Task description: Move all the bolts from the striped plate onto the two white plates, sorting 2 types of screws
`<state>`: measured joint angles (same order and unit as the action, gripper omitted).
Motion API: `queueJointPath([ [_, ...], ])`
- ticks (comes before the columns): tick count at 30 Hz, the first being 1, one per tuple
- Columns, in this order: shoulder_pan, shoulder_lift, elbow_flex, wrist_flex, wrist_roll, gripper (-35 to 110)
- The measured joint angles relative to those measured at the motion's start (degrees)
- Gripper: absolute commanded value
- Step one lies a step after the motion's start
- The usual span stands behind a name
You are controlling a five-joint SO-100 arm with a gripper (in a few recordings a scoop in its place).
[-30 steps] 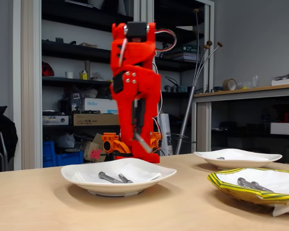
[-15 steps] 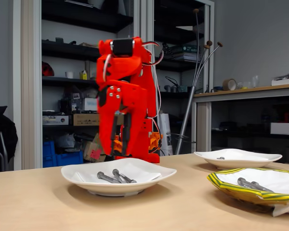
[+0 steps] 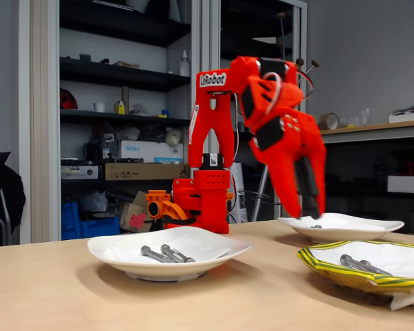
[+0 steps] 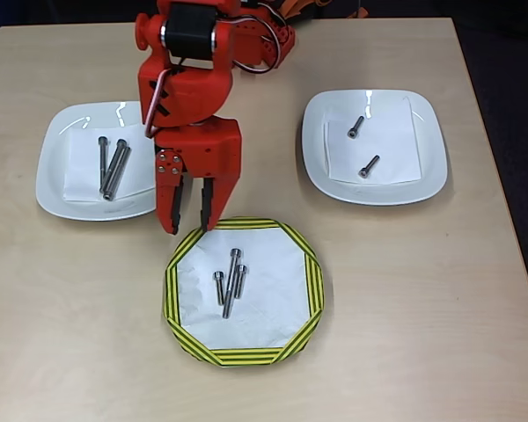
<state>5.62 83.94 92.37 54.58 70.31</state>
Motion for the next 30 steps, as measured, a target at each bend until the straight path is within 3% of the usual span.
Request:
queueJointPath([
  [10,-5.1,-8.2,-1.0,-9.6,6.3,12],
  [30,-2.5,-19.3,-8.5,-10.2,6.1,8],
])
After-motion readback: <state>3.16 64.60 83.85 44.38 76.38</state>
